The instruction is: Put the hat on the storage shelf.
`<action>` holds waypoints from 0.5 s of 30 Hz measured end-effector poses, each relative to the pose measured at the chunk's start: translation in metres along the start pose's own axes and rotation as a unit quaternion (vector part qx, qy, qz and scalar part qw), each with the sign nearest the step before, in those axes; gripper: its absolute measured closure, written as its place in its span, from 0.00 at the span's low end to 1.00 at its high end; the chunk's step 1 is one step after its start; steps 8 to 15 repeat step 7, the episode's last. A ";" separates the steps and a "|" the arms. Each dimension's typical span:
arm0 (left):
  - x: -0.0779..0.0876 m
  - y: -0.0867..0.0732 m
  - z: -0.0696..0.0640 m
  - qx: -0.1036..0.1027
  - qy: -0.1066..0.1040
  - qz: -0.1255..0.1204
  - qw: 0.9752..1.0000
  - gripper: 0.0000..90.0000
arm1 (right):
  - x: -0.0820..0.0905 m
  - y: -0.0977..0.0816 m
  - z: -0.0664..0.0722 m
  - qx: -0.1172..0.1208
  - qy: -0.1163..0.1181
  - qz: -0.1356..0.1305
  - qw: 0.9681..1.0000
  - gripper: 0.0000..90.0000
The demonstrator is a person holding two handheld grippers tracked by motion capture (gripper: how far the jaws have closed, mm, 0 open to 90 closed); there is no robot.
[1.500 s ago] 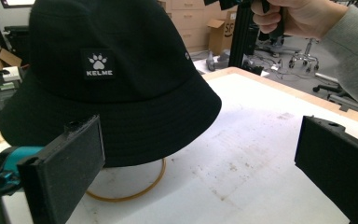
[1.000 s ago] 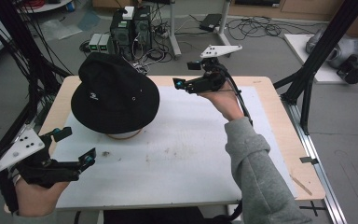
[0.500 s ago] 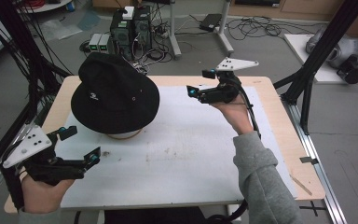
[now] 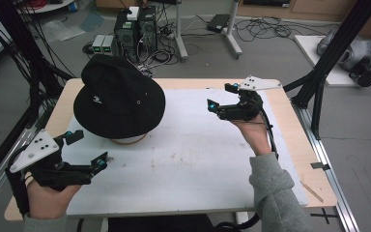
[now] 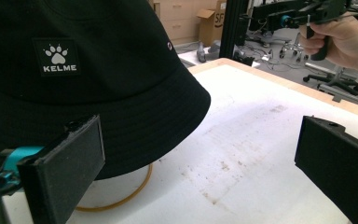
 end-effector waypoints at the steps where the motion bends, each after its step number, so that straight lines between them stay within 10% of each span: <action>1: 0.000 0.000 0.000 0.000 0.000 0.000 1.000 0.02 | 0.001 -0.001 0.000 0.000 -0.002 0.000 1.000 0.12; 15: -0.001 0.000 0.002 0.003 0.003 -0.002 1.000 0.02 | 0.007 -0.011 -0.005 -0.010 -0.022 0.002 1.000 0.12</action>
Point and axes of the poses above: each handheld gripper's, and its own axes: x roughly backward along the jaws, y roughly out of its top, z roughly to its left, the point moved 4 cm from there along -x, roughly forward along the jaws, and after that the axes turned 2 degrees about -x, right-handed, at the moved point
